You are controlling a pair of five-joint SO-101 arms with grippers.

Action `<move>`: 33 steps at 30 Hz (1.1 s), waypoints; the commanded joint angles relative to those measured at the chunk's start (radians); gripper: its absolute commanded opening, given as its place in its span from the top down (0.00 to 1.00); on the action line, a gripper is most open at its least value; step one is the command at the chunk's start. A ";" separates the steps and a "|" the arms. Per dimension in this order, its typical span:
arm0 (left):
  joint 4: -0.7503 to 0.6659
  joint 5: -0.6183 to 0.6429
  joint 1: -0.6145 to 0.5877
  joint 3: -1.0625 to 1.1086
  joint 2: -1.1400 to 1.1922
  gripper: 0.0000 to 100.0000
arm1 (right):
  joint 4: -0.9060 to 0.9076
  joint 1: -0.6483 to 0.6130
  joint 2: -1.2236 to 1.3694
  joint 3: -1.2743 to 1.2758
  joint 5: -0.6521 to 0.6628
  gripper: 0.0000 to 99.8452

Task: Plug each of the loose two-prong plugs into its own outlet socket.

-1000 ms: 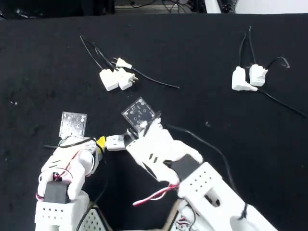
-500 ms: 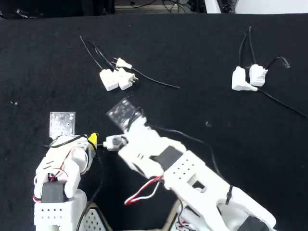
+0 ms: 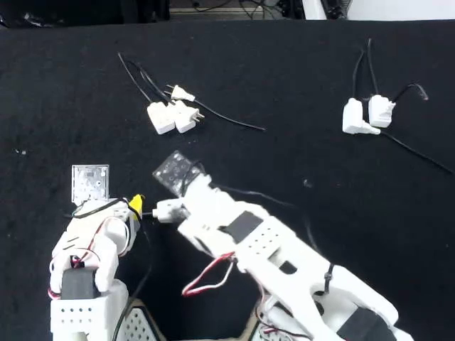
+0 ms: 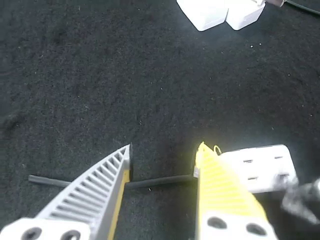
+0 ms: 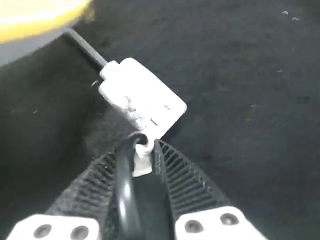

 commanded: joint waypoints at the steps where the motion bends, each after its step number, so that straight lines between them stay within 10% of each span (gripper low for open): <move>1: -0.017 0.006 -0.005 -0.036 -0.003 0.78 | -0.044 0.066 -0.001 -0.053 0.020 0.99; 33: 0.055 -0.097 -0.074 -0.232 0.180 0.78 | 0.021 0.069 -0.185 -0.004 0.011 0.99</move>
